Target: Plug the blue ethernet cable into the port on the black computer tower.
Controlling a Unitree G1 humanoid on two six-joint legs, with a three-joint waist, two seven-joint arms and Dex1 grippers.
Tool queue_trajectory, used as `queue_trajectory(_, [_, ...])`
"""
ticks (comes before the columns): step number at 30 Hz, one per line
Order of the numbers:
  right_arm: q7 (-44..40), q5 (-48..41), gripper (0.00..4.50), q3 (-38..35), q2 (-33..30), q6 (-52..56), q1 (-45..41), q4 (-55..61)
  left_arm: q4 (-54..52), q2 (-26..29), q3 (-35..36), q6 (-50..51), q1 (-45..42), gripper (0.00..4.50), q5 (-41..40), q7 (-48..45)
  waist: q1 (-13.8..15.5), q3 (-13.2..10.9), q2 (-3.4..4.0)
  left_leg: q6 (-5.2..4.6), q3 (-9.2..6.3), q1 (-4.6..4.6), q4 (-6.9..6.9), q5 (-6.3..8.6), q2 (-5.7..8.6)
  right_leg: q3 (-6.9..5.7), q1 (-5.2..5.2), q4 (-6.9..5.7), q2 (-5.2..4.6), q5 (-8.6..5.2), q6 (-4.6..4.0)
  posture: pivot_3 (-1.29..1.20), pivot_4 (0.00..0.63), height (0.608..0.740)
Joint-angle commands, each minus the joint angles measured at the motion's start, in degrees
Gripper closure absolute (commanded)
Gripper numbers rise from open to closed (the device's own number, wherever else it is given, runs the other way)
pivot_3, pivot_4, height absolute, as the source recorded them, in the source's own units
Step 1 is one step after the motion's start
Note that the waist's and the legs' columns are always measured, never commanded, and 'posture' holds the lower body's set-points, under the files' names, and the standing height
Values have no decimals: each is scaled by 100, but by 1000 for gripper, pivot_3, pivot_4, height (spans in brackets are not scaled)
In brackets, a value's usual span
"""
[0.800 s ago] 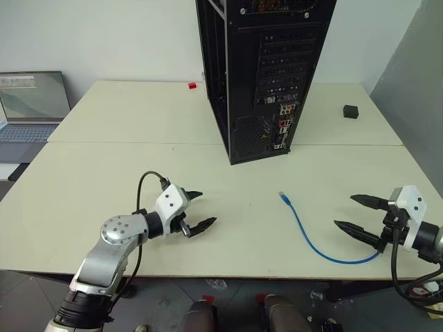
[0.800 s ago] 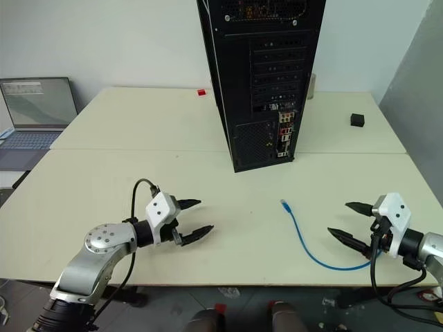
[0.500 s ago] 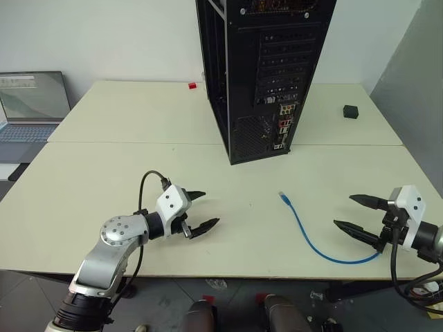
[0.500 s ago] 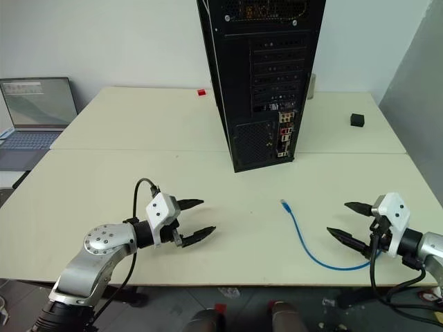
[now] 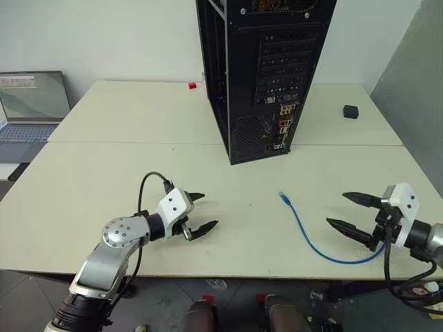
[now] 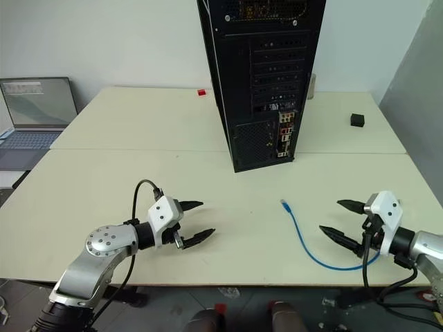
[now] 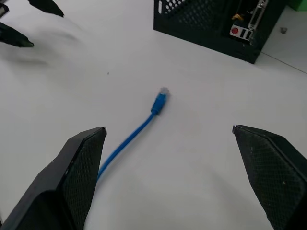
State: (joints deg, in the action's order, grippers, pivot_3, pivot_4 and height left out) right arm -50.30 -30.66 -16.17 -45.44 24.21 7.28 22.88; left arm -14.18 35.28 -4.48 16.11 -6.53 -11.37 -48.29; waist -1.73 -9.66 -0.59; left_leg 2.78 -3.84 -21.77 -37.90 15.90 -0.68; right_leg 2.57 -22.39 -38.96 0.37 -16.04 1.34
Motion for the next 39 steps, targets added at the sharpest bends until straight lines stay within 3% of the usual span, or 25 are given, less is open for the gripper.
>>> queue_trajectory(1, [501, 156, 0, 481, 362, 170, -188, 344, -420, -88, -55, -6, -91, 69, -155, -23, 2, 0, 0, 0, -3, -1, -1, 0, 0, 0, 0, 0, 0, 0, 0, 0, 150, 740])
queue_trajectory(9, [1816, 1275, 0, 1648, 1517, 83, -928, -408, -587, -48, -229, -152, -207, 69, -221, -257, -4, 0, -3, 1, -4, 1, 1, 0, 1, 0, 0, 0, 2, -1, -2, 0, 150, 740])
queue_trajectory(17, [2451, 1994, 0, 1975, 2215, -305, -1096, -1401, -620, -91, -287, -11, -273, 69, -228, -234, 0, -1, -2, 0, -5, 0, 1, 0, 2, -1, -1, 0, -1, -1, -6, 0, 150, 740])
queue_trajectory(21, [2533, 2083, 706, 1915, 2284, -322, -1021, -1405, -643, -86, -295, 9, -261, 0, -231, -222, -2, 0, -3, 0, -5, 4, 1, 0, 1, -2, 1, -1, 0, -2, -4, 0, 150, 740])
queue_trajectory(34, [2222, 2255, 3799, 2027, 1994, -348, -1069, -1193, -406, -129, -360, 42, -413, 0, -94, -125, 2, 0, -3, 0, -11, 4, 0, 0, 5, -3, 6, 1, -2, -2, -3, 0, 150, 740])
queue_trajectory(37, [1835, 2069, 4372, 2004, 1796, -264, -1154, -970, -376, -150, -381, 33, -408, 0, -150, -167, 2, 0, -3, 0, -12, 3, 0, 0, 5, -3, 6, 1, -2, -2, -4, 0, 150, 740])
queue_trajectory(39, [1476, 1986, 4412, 2059, 1571, -261, -1209, -776, -399, -129, -425, 46, -385, 0, -190, -248, 2, -1, -3, 0, -12, 2, -1, 0, 6, -4, 6, 1, -2, -2, -4, 0, 150, 740])
